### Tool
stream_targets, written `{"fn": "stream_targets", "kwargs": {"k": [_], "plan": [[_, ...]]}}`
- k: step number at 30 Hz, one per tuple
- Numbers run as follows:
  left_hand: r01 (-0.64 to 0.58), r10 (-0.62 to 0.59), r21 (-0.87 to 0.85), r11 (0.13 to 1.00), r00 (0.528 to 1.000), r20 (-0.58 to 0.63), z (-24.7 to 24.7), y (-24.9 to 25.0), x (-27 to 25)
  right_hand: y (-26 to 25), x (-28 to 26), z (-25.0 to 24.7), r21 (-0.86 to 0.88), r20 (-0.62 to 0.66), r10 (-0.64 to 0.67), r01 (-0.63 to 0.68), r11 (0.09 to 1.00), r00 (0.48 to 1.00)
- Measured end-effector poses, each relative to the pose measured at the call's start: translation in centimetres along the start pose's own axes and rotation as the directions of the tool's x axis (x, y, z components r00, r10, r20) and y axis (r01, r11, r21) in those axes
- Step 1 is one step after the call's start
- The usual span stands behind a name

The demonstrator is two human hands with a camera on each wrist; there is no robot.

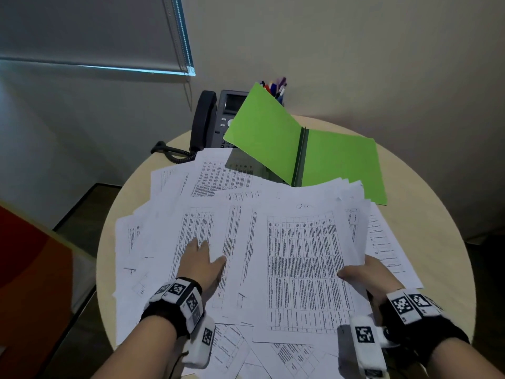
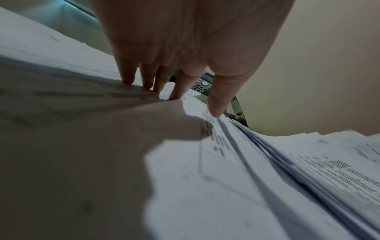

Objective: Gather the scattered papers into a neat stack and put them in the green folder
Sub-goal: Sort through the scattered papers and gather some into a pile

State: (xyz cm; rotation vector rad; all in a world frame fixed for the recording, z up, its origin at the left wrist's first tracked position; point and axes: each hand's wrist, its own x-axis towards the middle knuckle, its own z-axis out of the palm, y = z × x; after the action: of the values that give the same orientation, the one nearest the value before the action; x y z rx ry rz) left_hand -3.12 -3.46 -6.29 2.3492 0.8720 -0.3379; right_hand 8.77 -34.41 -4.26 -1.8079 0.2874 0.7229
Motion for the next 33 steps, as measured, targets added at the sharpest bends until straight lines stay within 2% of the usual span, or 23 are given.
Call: {"fn": "stream_targets", "kwargs": {"k": [2,4,6,8,10,11,13,15,17,19,22,24,28,33], "plan": [[-0.035,0.035,0.016,0.999,0.998,0.046,0.1,0.3,0.0,0.0,0.0,0.3,0.002,0.012,-0.009,0.009,1.0,1.0],[-0.056,0.057,-0.035,0.998,0.998,0.038,0.2,0.8,-0.1,0.1,0.3,0.6,-0.046,0.011,-0.03,0.031,0.998,0.999],[-0.062,0.064,-0.192,0.979,0.998,0.006,0.0,1.5,-0.4,0.9,0.9,0.5,-0.046,0.016,-0.055,0.056,0.997,0.998],[-0.003,0.012,-0.475,0.88,1.0,0.016,0.1,1.9,-0.5,1.4,1.3,0.4,-0.062,0.024,-0.06,0.062,0.996,0.998],[0.1,-0.031,-0.721,0.686,0.994,0.109,0.2,2.2,-0.8,1.0,0.4,0.6,-0.07,0.005,-0.046,0.046,0.996,0.999],[0.119,-0.027,-0.774,0.622,0.991,0.131,0.5,2.1,-0.6,0.9,0.2,0.7,-0.08,-0.013,-0.053,0.052,0.995,0.999],[0.145,-0.009,-0.792,0.593,0.985,0.174,0.7,2.4,-1.1,0.9,0.1,1.2,-0.102,-0.043,-0.08,0.075,0.992,0.996],[0.149,0.012,-0.771,0.62,0.98,0.199,1.2,2.6,-1.4,1.0,0.0,1.7,-0.149,-0.017,-0.088,0.085,0.985,0.996],[0.198,-0.002,-0.728,0.656,0.965,0.261,1.6,2.9,-1.9,1.2,0.1,2.2,-0.231,0.04,-0.069,0.077,0.97,0.997],[0.255,-0.027,-0.71,0.656,0.949,0.315,2.2,2.9,-1.9,1.1,0.1,2.4,-0.344,0.09,-0.047,0.076,0.936,0.995],[0.267,-0.061,-0.681,0.682,0.949,0.311,2.5,2.8,-2.1,0.6,0.1,2.3,-0.403,0.142,-0.007,0.065,0.913,0.99],[0.254,-0.108,-0.647,0.719,0.96,0.258,2.3,2.3,-2.1,0.4,-0.2,2.2,-0.345,0.127,-0.035,0.078,0.935,0.991],[0.25,-0.168,-0.67,0.699,0.968,0.187,1.4,0.6,-1.8,0.9,-0.3,2.3,-0.241,0.02,-0.127,0.128,0.962,0.992],[0.229,-0.205,-0.705,0.672,0.971,0.12,0.6,-0.9,-1.6,1.5,-1.1,3.2,-0.203,0.154,-0.069,0.099,0.974,0.986]]}}
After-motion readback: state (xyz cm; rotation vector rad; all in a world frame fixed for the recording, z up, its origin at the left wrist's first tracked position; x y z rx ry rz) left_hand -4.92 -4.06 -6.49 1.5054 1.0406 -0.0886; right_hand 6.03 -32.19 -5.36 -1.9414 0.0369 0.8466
